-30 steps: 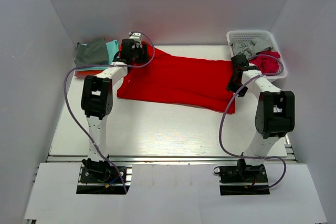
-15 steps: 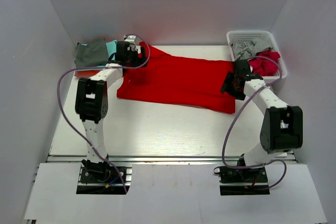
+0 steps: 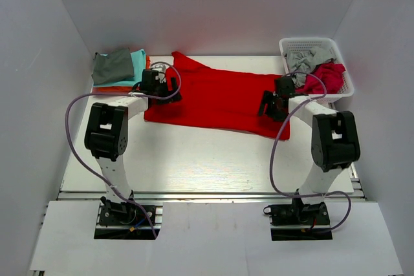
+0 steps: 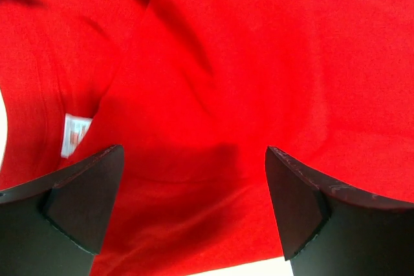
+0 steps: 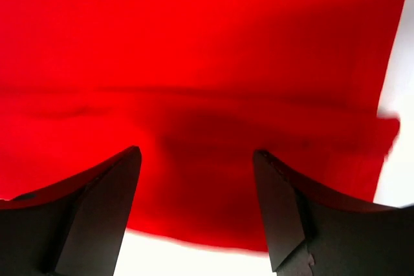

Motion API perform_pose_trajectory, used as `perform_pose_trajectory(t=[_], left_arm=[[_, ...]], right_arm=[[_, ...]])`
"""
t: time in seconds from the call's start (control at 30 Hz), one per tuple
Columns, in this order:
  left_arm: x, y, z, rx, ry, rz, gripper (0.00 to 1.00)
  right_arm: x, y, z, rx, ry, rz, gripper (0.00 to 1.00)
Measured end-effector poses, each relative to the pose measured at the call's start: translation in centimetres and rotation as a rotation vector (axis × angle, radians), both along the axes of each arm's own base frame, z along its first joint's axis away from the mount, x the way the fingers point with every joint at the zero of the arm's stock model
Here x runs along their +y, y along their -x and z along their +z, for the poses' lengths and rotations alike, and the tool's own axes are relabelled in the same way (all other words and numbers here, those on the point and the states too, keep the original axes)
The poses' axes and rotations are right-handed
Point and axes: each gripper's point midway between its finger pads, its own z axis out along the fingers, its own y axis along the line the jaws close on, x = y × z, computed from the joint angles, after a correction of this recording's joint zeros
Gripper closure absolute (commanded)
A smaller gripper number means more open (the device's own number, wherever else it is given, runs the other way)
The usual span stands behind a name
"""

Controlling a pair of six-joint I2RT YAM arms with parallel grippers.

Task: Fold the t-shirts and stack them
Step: Fold the flattened tshirt in 1/3 of the way

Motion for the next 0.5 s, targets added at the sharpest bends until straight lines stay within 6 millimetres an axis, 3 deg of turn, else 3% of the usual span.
perform_pose_trajectory(t=[0.13,0.3,0.5], left_arm=[[0.8,0.8,-1.9,0.068,-0.026,0.036,0.00],[1.7,1.0,-2.5,0.083,-0.048,0.072,0.00],[2.1,1.2,-2.6,0.083,-0.059,0.090,0.00]], right_arm=[[-0.4,-1.6,-1.8,0.022,0.035,-0.020,0.26],[-1.2,-4.3,-1.6,-0.033,0.086,-0.054,0.26],[-1.4,-3.6,-1.1,-0.053,0.108,-0.050,0.26]])
